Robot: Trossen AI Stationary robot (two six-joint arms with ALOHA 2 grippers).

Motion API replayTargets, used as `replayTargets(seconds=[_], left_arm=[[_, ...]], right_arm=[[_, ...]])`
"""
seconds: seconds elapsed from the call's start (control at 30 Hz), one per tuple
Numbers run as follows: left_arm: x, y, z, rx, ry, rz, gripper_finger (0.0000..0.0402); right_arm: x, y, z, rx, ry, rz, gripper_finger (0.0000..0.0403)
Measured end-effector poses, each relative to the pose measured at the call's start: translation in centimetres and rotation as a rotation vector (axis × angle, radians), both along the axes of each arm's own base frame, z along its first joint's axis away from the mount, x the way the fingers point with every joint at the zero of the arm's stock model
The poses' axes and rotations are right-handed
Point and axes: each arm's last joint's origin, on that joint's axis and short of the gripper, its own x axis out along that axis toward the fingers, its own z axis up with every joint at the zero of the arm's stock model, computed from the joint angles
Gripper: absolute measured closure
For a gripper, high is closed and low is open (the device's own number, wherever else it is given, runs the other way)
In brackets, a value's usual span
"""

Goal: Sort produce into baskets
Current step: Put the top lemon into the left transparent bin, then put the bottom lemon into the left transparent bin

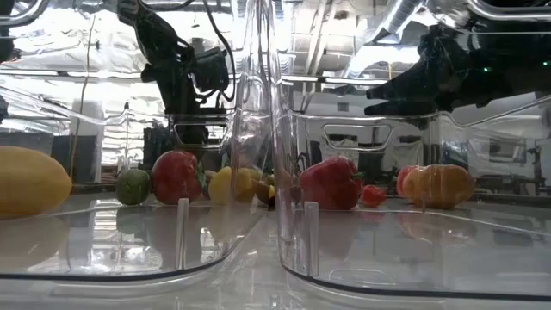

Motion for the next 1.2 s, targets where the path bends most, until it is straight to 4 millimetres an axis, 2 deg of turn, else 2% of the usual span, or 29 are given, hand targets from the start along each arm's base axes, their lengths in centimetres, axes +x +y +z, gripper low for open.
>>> replayTargets(seconds=[0.1, 0.2, 0.27, 0.37, 0.47, 0.53, 0.6, 0.73, 0.87, 0.93, 1.07, 1.2], left_arm=[[0.0, 0.0, 0.1, 0.002, -0.005, 0.000, 0.0231], [0.3, 0.1, 1.1, 0.005, -0.009, -0.004, 0.0240], [0.5, 0.2, 2.9, 0.017, -0.022, -0.018, 0.0238], [0.6, -0.2, 6.9, 0.015, -0.101, -0.038, 0.0233], [0.4, -2.0, 11.3, -0.095, -0.255, -0.155, 0.0232], [-0.1, -4.1, 13.2, -0.208, -0.352, -0.288, 0.0231], [-0.4, -6.5, 14.2, -0.276, -0.396, -0.403, 0.0231], [-0.2, -11.2, 14.3, -0.285, -0.367, -0.487, 0.0230], [0.2, -15.5, 13.0, -0.298, -0.291, -0.549, 0.0216], [0.3, -17.0, 12.4, -0.255, -0.264, -0.506, 0.0201], [-0.3, -18.0, 12.0, -0.174, -0.216, -0.405, 0.0150], [-0.9, -18.4, 12.6, -0.188, -0.196, -0.343, 0.0097]], right_arm=[[0.0, 0.0, 0.0, 0.000, 0.001, 0.000, 0.0106], [0.0, 0.0, 0.0, 0.000, 0.003, -0.001, 0.0106], [0.0, 0.0, 0.0, -0.001, 0.004, -0.001, 0.0106], [0.0, 0.0, -0.1, -0.001, 0.007, -0.004, 0.0106], [0.0, 0.0, -0.2, -0.002, 0.017, -0.005, 0.0106], [0.0, 0.0, -0.2, -0.001, 0.023, -0.005, 0.0106], [0.0, 0.0, -0.3, -0.002, 0.027, -0.005, 0.0106], [-0.1, 0.0, -0.3, 0.008, 0.026, -0.006, 0.0106], [-0.1, 0.0, -0.3, 0.023, 0.024, -0.008, 0.0106], [-0.1, 0.0, -0.3, 0.024, 0.023, -0.008, 0.0106], [-0.1, 0.0, -0.3, 0.053, 0.016, -0.012, 0.0106], [-0.1, 0.0, -0.3, 0.079, 0.014, -0.014, 0.0106]])
